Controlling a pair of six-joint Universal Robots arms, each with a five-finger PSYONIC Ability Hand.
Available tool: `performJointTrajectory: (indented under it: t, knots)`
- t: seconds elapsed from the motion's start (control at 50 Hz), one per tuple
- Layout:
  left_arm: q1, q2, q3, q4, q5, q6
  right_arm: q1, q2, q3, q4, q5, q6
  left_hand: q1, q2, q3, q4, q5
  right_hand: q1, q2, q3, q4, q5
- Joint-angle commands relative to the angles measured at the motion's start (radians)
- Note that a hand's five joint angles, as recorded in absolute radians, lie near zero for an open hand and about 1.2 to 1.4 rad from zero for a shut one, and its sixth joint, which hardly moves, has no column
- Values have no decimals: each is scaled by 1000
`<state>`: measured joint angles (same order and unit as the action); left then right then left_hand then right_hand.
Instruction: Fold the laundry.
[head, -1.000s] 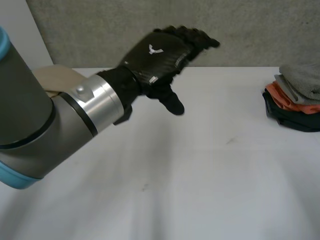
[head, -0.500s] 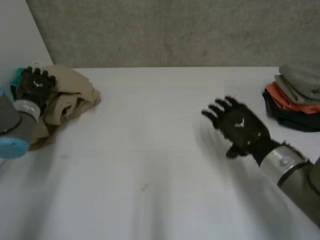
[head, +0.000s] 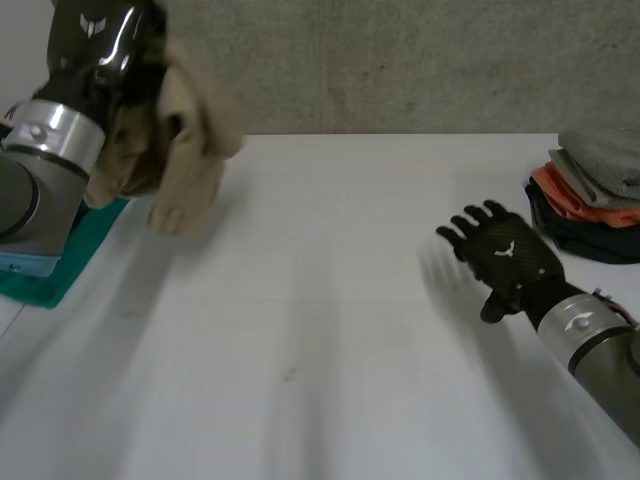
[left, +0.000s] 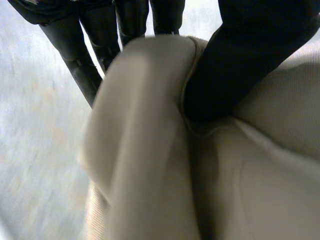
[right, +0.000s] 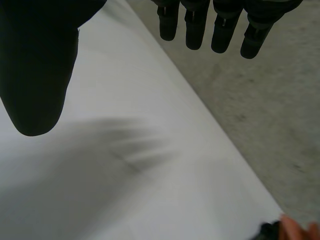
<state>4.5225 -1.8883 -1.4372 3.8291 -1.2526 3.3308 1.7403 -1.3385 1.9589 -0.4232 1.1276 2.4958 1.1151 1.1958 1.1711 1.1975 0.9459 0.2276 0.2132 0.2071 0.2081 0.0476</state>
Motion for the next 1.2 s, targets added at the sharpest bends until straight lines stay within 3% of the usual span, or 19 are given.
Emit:
performJointTrajectory:
  t: [0.02, 0.08, 0.18, 0.28, 0.38, 0.44, 0.48, 0.5, 0.58, 0.7, 0.8, 0.92, 1.08, 1.2]
  knots:
    - [-155, 186, -77, -14, 24, -332, -16, -63, -8, -5, 67, 32, 281, 200, 225, 199, 276, -53, -39, -33, -34, -48]
    - [-213, 176, -106, -37, 97, -410, -25, -87, -11, -5, 89, 83, 281, 200, 225, 199, 276, -53, -39, -33, -34, -48]
    - [-281, 57, -120, -109, 206, -375, -64, -100, -28, 1, 110, 173, 281, 200, 225, 199, 276, -53, -39, -33, -34, -48]
    - [-289, -102, -94, -242, 219, -198, -79, -100, -55, 17, 110, 245, 281, 200, 225, 199, 276, -53, -39, -33, -34, -48]
    - [-325, -156, -62, -362, 208, -10, -79, -100, -66, 37, 110, 247, -203, -283, -259, -285, -208, -53, -39, -33, -34, -48]
    - [-335, -163, -13, -405, 136, 47, -77, -103, -74, 63, 112, 247, -261, -342, -317, -343, -266, -53, -39, -33, -34, -48]
    - [-330, -166, 10, -421, 61, 46, -77, -108, -78, 81, 110, 247, -425, -506, -481, -507, -430, -53, -39, -33, -34, -48]
    - [-327, -155, 15, -427, -23, 42, -77, -116, -81, 101, 110, 247, -627, -707, -682, -709, -632, -53, -39, -33, -34, -48]
    - [-341, -129, -2, -433, -161, 49, -76, -139, -90, 150, 104, 244, -875, -955, -931, -957, -880, -53, -39, -33, -34, -48]
    - [-347, 47, -121, -431, -169, 45, -65, -182, -126, 286, 103, 219, -878, -959, -934, -961, -883, -53, -39, -33, -34, -48]
    - [-353, 198, -261, -431, -168, 56, -64, -243, -175, 573, 107, 125, -872, -953, -928, -955, -878, -53, -39, -33, -34, -48]
    - [-384, 241, -307, -428, -151, 68, -61, -310, -160, 812, 103, -10, -846, -927, -902, -928, -851, -53, -39, -33, -34, -48]
    - [-450, 161, -235, -447, -7, 157, -61, -297, -60, 821, 98, -40, -720, -801, -776, -802, -725, 42, 56, 62, 61, 47]
    - [-517, 8, -115, -506, -2, 176, -12, -223, -5, 755, 101, -5, -690, -771, -746, -773, -696, 89, 104, 110, 109, 95]
